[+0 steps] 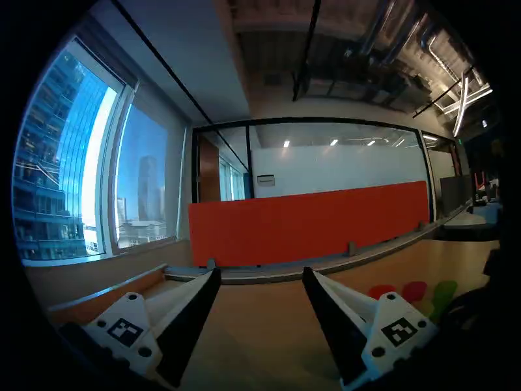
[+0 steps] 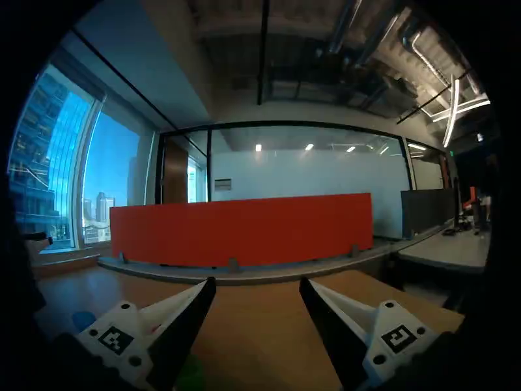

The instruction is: Pour water

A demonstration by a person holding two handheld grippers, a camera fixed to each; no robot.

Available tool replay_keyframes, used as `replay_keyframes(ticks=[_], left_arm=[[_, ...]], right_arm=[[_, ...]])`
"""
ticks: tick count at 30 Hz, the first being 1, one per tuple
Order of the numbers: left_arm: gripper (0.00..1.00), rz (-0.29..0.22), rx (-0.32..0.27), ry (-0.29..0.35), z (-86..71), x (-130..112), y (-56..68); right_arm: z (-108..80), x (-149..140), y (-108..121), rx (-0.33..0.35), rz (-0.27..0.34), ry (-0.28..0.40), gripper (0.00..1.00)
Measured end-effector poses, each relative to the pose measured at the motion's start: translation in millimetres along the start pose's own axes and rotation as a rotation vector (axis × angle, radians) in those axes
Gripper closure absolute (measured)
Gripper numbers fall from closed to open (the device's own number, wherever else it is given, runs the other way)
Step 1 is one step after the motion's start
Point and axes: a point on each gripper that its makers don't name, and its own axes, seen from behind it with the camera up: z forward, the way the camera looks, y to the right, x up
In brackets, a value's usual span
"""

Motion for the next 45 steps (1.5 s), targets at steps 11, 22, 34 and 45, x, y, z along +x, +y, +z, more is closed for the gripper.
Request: replay_keyframes(ticks=[11,22,34,45], left_arm=[[0.07,-0.026,0.008,-0.013,-1.4,-28.3,0.0],[0.07,-0.056,0.027,-0.050,-7.5,-65.8,-8.3],[0.07,-0.077,0.019,-0.086,-9.7,-95.8,-8.6],[0.07,-0.080,0.009,-0.109,-8.5,-107.6,-8.0]], right_arm=[[0.0,-1.7,-3.1,0.003,-0.024,0.001,0.01],[1.5,-10.4,-1.8,-0.011,-0.029,-0.011,0.01],[1.0,-10.8,-1.3,-0.010,-0.019,-0.015,0.01],[1.4,-13.0,2.2,-0.010,-0.031,-0.019,0.01]])
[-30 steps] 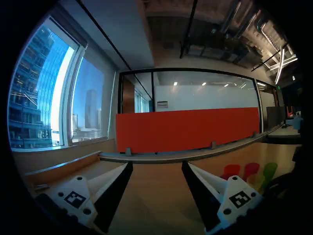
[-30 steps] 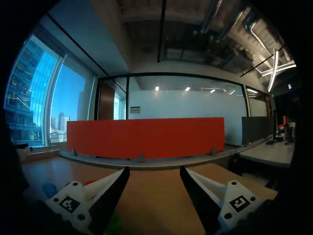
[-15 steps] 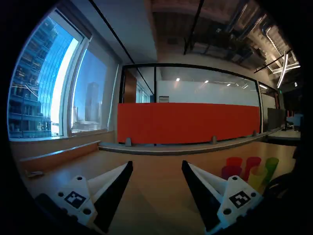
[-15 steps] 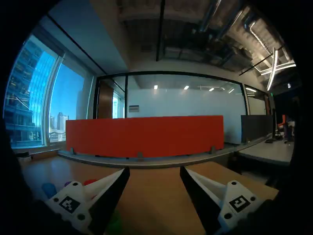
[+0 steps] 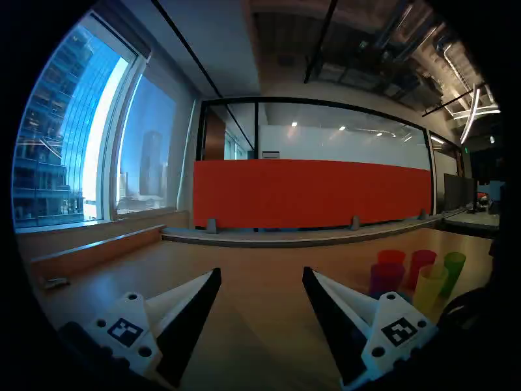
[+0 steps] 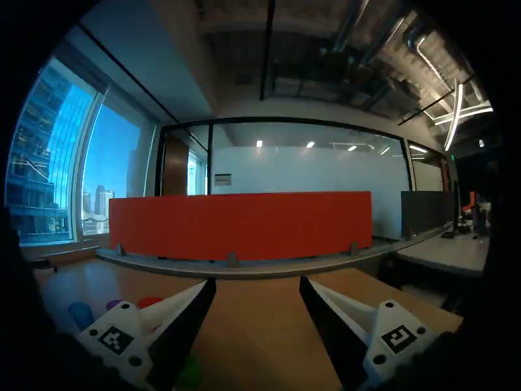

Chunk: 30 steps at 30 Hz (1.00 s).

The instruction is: Pour water

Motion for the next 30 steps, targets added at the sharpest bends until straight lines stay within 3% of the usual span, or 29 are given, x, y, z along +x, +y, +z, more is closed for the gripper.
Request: replay_keyframes(ticks=[30], left_arm=[[0.07,0.012,-0.013,-0.029,0.7,-9.8,2.3]], right_arm=[[-1.5,2.1,2.8,-0.004,0.002,0.003,0.01]])
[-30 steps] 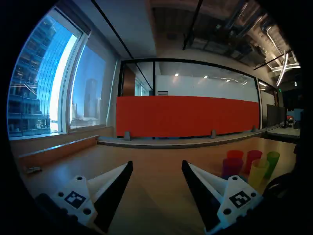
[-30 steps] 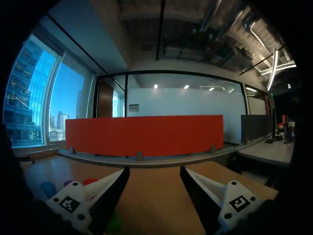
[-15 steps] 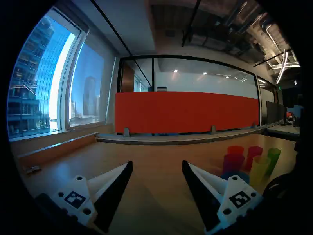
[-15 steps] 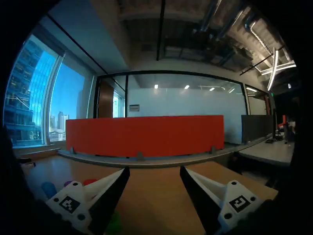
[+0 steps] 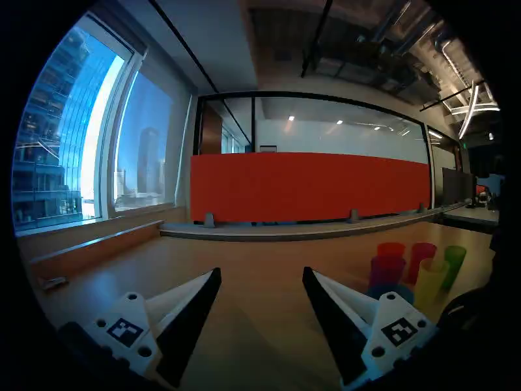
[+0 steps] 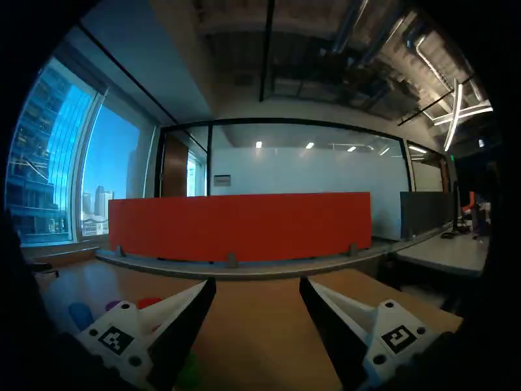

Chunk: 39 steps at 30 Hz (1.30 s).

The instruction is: Pour water

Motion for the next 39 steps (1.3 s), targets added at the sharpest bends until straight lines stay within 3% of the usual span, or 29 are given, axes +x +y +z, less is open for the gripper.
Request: replay_keyframes(ticks=[23,33,39], left_arm=[[0.07,0.002,0.000,-0.001,0.7,-0.7,0.3],[0.07,0.002,0.000,-0.002,-0.1,-1.4,-0.3],[0.07,0.001,0.000,-0.002,-0.1,-1.4,-0.6]], right_arm=[[-4.6,-0.2,3.6,0.011,-0.031,0.030,0.01],[-2.6,-17.0,-8.5,0.030,-0.064,0.031,0.01],[1.5,-32.0,-15.7,0.042,-0.037,0.026,0.01]])
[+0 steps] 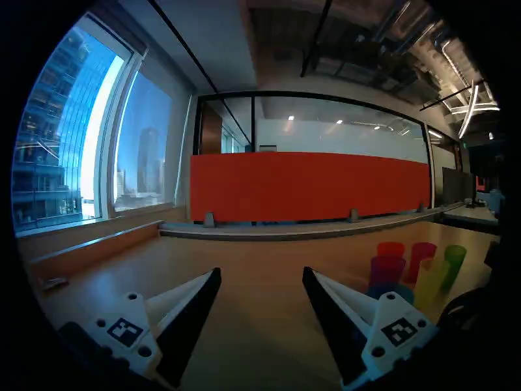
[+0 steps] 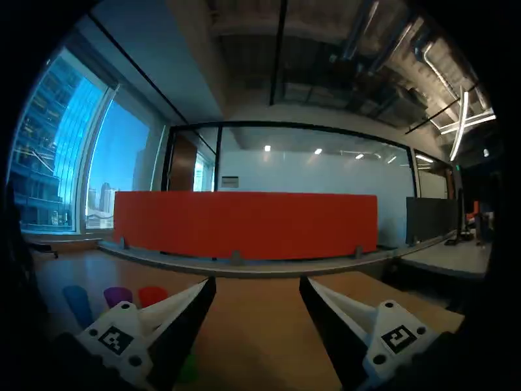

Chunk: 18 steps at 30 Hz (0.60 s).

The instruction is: Pour water

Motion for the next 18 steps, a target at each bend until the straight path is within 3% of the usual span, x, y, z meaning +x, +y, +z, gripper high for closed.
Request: replay_keyframes(ticks=[18], left_arm=[[0.07,0.000,0.000,0.000,0.4,0.7,-0.9]], right_arm=[[4.6,-43.0,-2.0,-0.005,0.026,-0.050,0.01]])
